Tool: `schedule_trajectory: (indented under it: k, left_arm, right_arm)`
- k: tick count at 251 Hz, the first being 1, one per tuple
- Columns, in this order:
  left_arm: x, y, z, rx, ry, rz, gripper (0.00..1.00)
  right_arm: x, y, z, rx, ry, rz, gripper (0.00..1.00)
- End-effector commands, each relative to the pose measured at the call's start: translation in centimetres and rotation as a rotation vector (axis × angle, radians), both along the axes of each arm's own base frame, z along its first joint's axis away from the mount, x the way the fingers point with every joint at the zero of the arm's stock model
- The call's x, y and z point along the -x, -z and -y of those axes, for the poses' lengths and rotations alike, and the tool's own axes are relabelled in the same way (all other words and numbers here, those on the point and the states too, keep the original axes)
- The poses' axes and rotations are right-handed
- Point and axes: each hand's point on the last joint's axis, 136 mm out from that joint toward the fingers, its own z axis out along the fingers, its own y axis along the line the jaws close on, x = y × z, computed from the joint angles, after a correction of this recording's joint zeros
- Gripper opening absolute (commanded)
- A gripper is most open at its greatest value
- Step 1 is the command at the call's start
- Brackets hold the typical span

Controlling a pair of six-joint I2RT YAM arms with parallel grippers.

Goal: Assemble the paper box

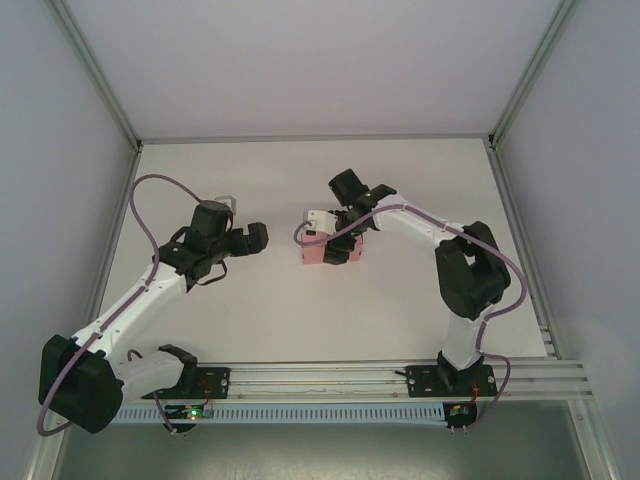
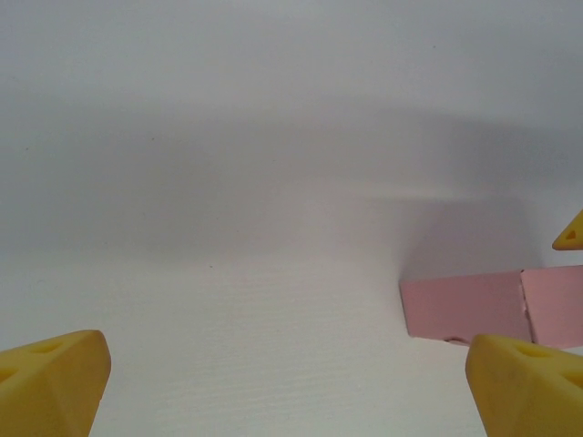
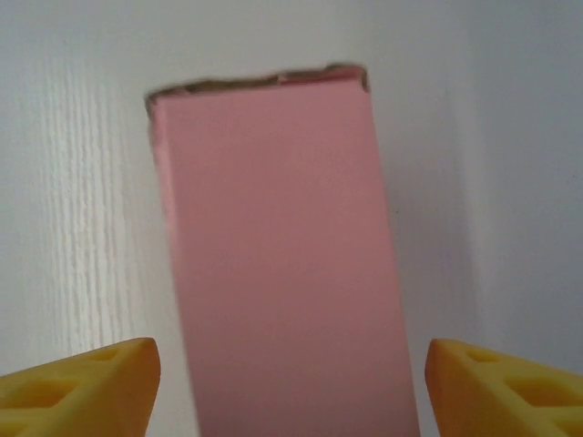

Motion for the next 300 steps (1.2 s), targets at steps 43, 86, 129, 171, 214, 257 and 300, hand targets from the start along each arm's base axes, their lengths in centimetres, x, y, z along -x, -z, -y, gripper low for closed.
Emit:
schedule_trajectory:
  k: [43,86,129,171,214,257,300]
  left_arm:
    - [0.0,-1.4,-0.9,-0.037,-0.012,0.064,1.00]
    - [0.2,-1.8,-1.3,-0.039,-0.027,0.085,1.00]
    - [0.3,-2.4,-2.0,-0.051,-0.053,0.111,1.00]
    - [0.3,-3.1,-2.9,-0.075,-0.095,0.145,1.00]
    - [0.3,-3.1,-3.2,-0.075,-0.113,0.155,1.00]
    - [0.0,-2.7,-3.1,-0.070,-0.117,0.144,1.00]
    - [-0.3,-2.2,-2.6,-0.053,-0.109,0.131,1.00]
  right_arm:
    - [0.8,0.8,0.5,0.105,0.013,-0.007,0.19]
    - [-1.0,-1.5,0.1,0.098,0.076,0.161,0.13]
    - [-4.6,-5.7,0.5,0.087,0.163,0.518,0.14]
    - [-6.4,-7.8,0.5,0.069,0.156,0.801,0.16]
    - [-6.5,-4.9,-0.9,0.088,0.103,0.845,0.20]
    - [-6.8,-2.3,-3.0,0.025,0.074,0.933,0.20]
    - [-5.9,1.4,-3.0,0.151,0.016,0.902,0.25]
